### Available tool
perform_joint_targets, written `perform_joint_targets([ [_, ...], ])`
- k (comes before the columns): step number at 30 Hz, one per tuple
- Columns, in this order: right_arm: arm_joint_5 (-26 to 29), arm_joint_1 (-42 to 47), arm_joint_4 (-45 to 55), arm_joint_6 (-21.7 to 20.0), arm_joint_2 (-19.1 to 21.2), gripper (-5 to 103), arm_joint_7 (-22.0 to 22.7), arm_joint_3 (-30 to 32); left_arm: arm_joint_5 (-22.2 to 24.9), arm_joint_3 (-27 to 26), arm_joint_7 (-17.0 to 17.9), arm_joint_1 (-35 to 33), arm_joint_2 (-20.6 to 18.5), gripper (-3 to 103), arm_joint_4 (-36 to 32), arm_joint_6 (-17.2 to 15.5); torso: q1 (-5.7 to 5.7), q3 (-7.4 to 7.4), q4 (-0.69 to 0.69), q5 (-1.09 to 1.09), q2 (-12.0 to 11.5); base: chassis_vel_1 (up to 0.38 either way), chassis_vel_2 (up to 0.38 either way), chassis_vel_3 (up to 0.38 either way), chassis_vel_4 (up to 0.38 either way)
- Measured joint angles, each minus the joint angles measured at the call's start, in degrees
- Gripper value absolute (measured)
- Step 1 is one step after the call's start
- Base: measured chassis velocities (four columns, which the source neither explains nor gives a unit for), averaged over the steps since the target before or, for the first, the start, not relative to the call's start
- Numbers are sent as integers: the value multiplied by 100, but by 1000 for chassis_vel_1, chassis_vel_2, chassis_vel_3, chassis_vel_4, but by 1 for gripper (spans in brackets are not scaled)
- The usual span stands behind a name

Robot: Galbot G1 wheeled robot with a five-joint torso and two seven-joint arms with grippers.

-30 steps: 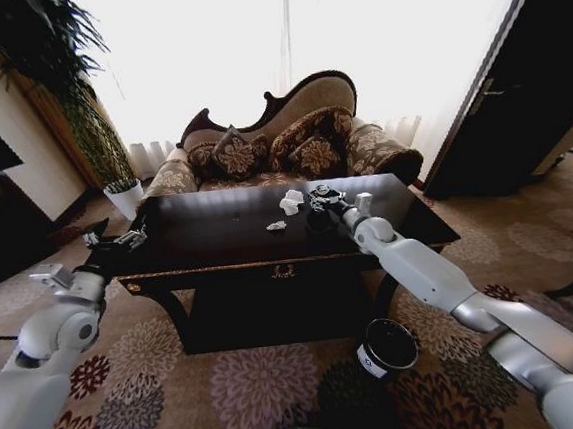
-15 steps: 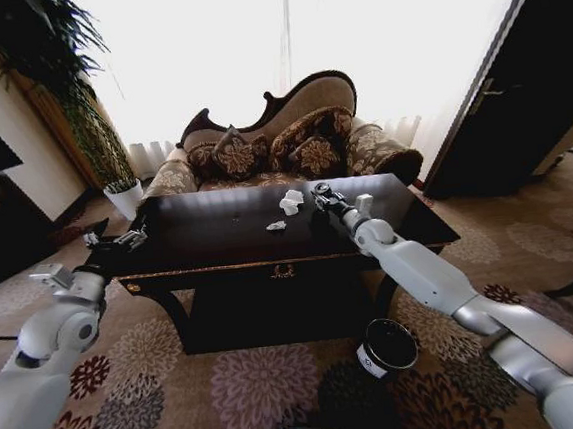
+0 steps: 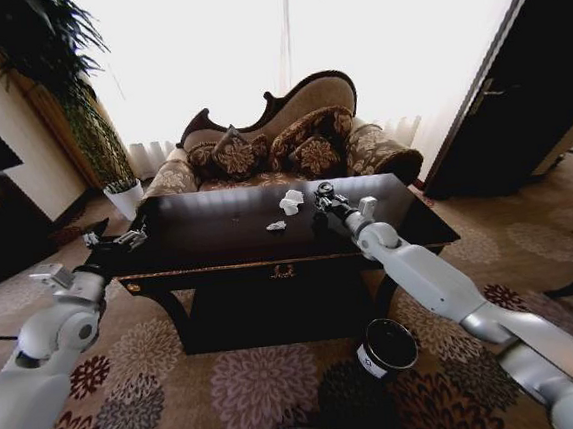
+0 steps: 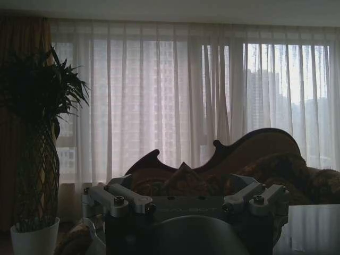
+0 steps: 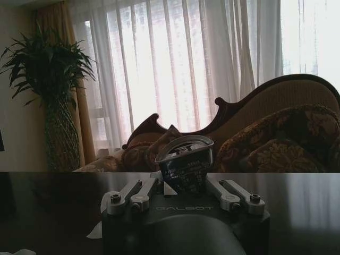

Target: Move to the front of the table and place the trash on the table into the trash bin.

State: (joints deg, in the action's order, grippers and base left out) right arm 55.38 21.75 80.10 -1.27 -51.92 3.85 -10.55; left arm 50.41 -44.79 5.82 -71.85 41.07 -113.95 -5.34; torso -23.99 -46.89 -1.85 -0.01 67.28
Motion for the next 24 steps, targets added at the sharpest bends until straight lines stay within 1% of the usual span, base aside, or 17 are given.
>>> perform_joint_targets([
  [3, 16, 423, 396, -83, 179, 25, 99, 317, 0, 0, 3, 0, 0, 100, 1, 0, 0, -1, -1, 3, 0, 0, 0, 0, 0],
  [4, 16, 423, 396, -83, 179, 25, 99, 317, 0, 0, 3, 0, 0, 100, 1, 0, 0, -1, -1, 3, 0, 0, 0, 0, 0],
  [6, 12, 853, 889, -158, 367, 25, 207, 729, 0, 0, 0, 0, 0, 100, 0, 0, 0, 0, -2, 1, 0, 0, 0, 0, 0],
  [7, 12, 853, 889, -158, 367, 25, 207, 729, 0, 0, 0, 0, 0, 100, 0, 0, 0, 0, -2, 1, 0, 0, 0, 0, 0],
  [8, -13, 996, 1052, -170, 429, 25, 221, 873, 0, 0, 0, 0, 0, 100, 0, 0, 0, -1, -2, 3, 0, 0, 0, 0, 0],
  [11, -82, 1588, 1673, -202, 698, 25, 278, 1477, 0, 0, 2, 0, 0, 100, 0, 0, 0, 0, -1, 0, 0, 0, 0, 0, 0],
  [12, -82, 1588, 1673, -202, 698, 25, 278, 1477, 0, 0, 2, 0, 0, 100, 0, 0, 0, 0, -1, 0, 0, 0, 0, 0, 0],
  [13, -85, 1783, 1849, -217, 768, 25, 300, 1672, 0, 0, 1, 0, 0, 100, 1, 0, 0, 0, -1, 3, 0, 0, 0, 0, 0],
  [14, -87, 2029, 2020, -222, 829, 25, 312, 1901, 0, 0, -4, 0, 0, 100, -1, 0, 0, 1, 1, 0, 1, 0, 0, 0, 0],
  [15, -86, 2511, 2282, -241, 911, 25, 334, 2317, 0, 0, 2, 0, 0, 100, 0, 0, 0, 0, -1, 0, 0, 0, 0, 0, 0],
  [17, -82, 3030, 2531, -252, 974, 25, 340, 2784, 0, 0, 3, 0, 0, 100, 0, 0, 0, 0, -2, 4, 0, 0, 0, 0, 0],
  [18, -82, 3030, 2531, -252, 974, 25, 340, 2784, 0, 0, 3, 0, 0, 100, 0, 0, 0, 0, -2, 4, 0, 0, 0, 0, 0],
  [19, -82, 3190, 2604, -252, 991, 25, 341, 2953, 0, 0, -4, 0, 0, 100, 0, 0, 0, 0, -2, 4, 0, 0, 0, 0, 0],
  [20, -88, 3603, 2787, -251, 1015, 25, 343, 3361, 0, 0, -1, 0, 0, 100, 0, 0, 1, 1, -3, -2, 1, 0, 0, 0, 0],
  [21, -107, 3827, 2884, -248, 1011, 25, 340, 3568, 0, 0, -2, 0, 0, 100, 0, 0, 1, 0, -3, 2, 0, 0, 0, 0, 0],
  [22, -107, 3827, 2884, -248, 1011, 25, 340, 3568, 0, 0, -2, 0, 0, 100, 0, 0, 1, 0, -3, 2, 0, 0, 0, 0, 0],
  [24, -166, 4182, 3054, -231, 958, 25, 334, 3923, 0, 0, 1, 0, 0, 100, 0, 0, 1, 1, -2, 2, 1, 0, 0, 0, 0],
])
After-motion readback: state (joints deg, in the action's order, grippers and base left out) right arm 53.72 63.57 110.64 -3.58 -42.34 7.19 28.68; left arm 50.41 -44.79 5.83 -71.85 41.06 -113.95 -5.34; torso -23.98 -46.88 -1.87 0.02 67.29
